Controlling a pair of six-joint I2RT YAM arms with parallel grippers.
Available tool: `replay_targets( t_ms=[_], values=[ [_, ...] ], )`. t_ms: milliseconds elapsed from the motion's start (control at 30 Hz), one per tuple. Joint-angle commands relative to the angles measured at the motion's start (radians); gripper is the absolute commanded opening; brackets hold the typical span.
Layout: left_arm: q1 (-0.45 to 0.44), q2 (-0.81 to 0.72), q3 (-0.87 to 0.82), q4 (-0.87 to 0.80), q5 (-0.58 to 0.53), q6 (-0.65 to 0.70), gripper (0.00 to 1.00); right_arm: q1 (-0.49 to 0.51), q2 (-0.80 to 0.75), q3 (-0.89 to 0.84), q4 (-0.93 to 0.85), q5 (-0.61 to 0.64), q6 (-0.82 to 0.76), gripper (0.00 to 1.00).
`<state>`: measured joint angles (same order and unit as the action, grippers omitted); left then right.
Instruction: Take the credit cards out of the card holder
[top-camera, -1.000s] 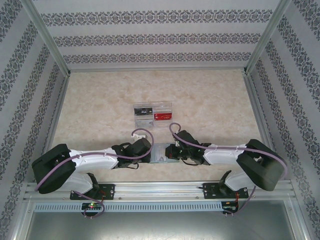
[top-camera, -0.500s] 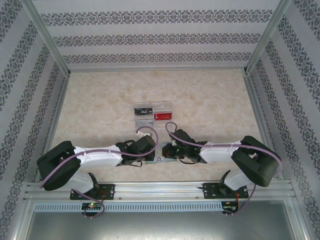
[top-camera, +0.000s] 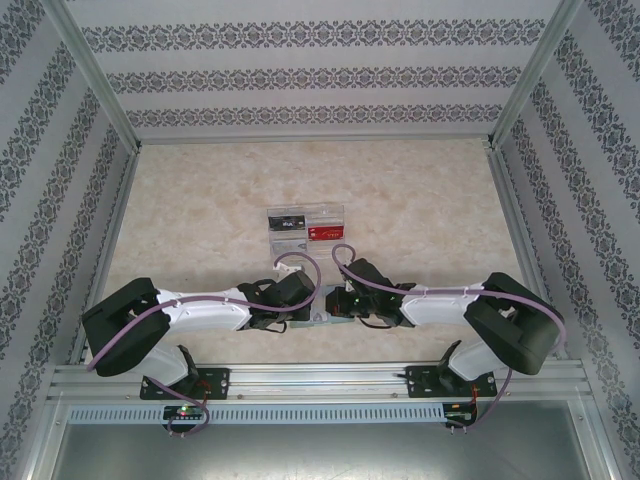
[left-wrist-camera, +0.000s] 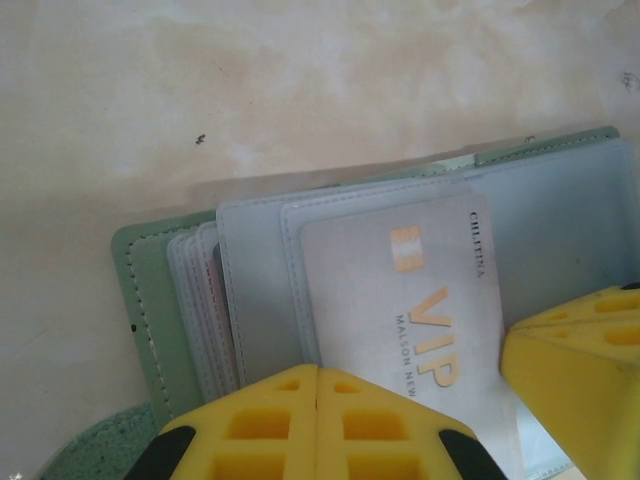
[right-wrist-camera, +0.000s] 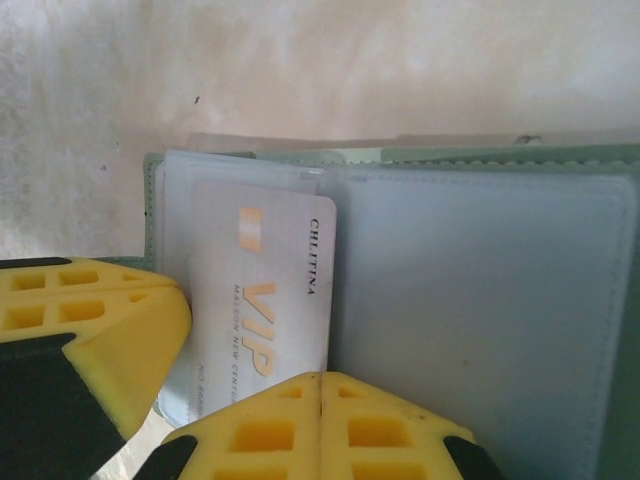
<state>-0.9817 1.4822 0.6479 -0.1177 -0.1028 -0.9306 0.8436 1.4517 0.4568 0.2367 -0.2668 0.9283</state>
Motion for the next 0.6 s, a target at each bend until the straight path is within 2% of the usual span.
replay_targets(
  t_ms=[0,300,467,567],
  values=[
    [0.0,0.041,-0.015,-0.126,-0.051,-0.019,0.0,-0.016,-0.036,-0.033,-0.036,0.026,-0.018,0.0],
    [0.0,0.039,-0.014,-0.122,-0.045,-0.017,0.0,-0.043,-0.098,-0.055,-0.069,0.025,-0.036,0.0],
    [0.0,0.039,-0.012,-0.111,-0.038,-0.011,0.0,-0.042,-0.087,-0.051,-0.023,0.001,-0.036,0.17],
    [-0.002,0.041,-0.011,-0.106,-0.033,-0.01,0.0,-0.042,-0.069,-0.037,-0.012,-0.005,-0.039,0.2]
  ],
)
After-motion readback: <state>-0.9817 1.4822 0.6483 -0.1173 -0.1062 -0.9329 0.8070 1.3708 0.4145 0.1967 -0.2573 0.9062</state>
